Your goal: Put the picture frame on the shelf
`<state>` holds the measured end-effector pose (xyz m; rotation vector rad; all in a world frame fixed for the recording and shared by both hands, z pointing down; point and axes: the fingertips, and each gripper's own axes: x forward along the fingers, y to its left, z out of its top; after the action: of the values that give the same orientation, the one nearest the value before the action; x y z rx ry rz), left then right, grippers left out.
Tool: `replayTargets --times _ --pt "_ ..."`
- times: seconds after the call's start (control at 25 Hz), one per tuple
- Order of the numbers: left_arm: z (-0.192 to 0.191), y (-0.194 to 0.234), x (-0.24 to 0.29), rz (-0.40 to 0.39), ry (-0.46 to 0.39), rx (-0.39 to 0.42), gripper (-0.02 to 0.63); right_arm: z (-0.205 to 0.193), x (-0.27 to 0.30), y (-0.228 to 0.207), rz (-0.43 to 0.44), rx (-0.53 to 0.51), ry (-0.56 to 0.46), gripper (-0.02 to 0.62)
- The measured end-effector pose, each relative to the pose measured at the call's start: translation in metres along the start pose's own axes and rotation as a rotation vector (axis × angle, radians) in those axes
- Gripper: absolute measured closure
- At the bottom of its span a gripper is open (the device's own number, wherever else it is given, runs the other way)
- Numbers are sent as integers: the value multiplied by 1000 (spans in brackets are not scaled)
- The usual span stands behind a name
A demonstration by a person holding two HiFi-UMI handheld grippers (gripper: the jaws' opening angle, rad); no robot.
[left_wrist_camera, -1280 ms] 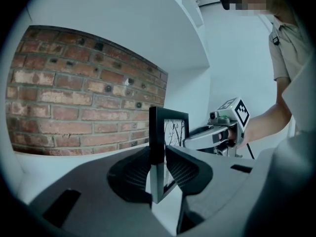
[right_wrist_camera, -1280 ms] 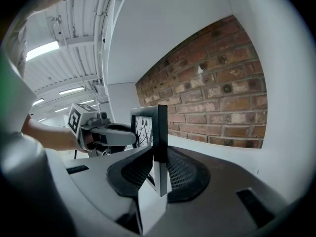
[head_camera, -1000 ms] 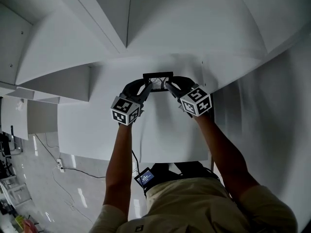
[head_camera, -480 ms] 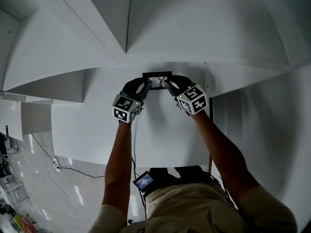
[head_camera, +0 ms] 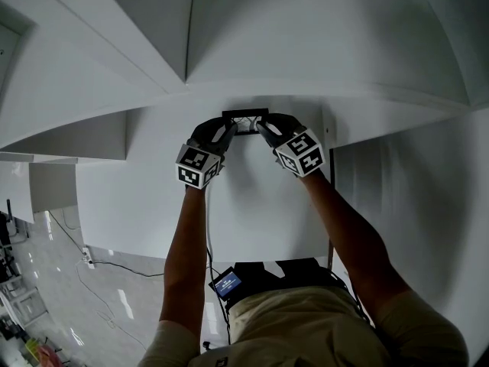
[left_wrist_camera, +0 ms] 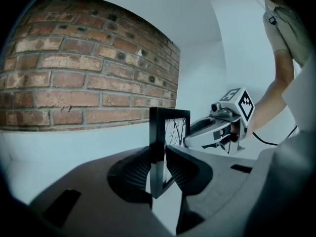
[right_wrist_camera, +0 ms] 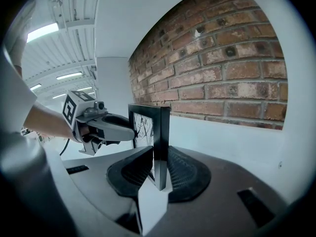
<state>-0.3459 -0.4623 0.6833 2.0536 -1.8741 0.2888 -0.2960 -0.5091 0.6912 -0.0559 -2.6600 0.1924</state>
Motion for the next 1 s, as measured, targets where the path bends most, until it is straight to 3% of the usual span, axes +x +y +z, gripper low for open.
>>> replayTargets --times 1.0 --pt "-13 -12 -7 -21 4 86 523 -11 -6 12 -33 -71 30 512"
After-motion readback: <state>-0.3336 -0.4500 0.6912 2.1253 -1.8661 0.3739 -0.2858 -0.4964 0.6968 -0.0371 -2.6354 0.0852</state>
